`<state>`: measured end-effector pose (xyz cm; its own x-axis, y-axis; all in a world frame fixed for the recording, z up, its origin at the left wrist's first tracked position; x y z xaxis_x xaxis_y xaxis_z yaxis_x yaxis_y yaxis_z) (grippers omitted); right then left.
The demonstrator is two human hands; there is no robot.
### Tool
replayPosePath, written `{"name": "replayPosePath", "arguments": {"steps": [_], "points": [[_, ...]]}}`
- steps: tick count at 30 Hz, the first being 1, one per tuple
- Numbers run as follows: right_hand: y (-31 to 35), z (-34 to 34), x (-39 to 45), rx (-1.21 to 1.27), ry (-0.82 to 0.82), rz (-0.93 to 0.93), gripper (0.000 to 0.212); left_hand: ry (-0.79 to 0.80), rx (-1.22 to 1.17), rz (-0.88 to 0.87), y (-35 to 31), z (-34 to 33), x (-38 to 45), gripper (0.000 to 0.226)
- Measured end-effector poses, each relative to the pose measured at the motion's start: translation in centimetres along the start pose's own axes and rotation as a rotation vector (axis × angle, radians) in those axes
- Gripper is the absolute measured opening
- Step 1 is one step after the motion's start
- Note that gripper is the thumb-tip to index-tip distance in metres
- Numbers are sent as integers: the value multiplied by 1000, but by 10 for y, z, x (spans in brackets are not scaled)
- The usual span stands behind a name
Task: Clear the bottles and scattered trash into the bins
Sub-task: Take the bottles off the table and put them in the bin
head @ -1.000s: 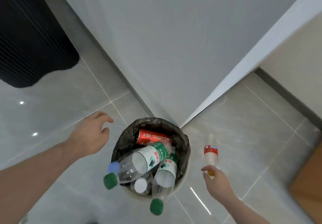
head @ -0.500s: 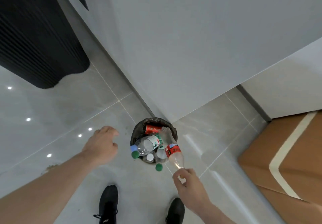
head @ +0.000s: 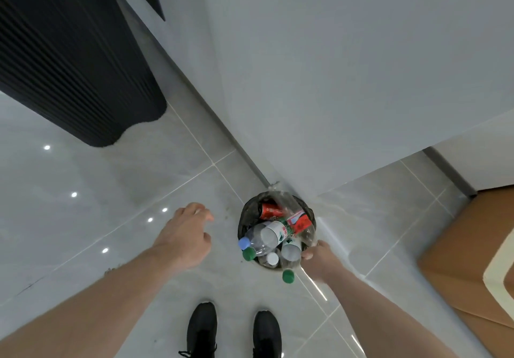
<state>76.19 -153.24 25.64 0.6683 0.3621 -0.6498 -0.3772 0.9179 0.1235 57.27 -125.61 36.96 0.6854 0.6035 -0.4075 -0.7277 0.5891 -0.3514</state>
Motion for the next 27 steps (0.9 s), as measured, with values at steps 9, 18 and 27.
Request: {"name": "replayPosePath", "arguments": {"steps": [9,18,27], "points": [[-16,31,11,94,-75,-56,52,-66,13,43,-4,20,-6,47],[16,57,-18,57,-167,137,59,-78,10,92,-25,30,-31,48],[126,152,-211,-209,-57,399,77,22,105,266,-24,150,-210,64]]}}
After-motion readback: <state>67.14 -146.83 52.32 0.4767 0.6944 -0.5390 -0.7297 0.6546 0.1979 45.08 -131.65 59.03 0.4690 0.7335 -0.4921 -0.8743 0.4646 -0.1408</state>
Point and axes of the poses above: each hand's wrist, its own x-axis towards the middle knuckle, its own z-axis out of the back of the hand, y = z × x, the point moved 3 cm from there along x, towards the middle knuckle, and after that the axes turned 15 degrees about -y, right-handed, at the moved point
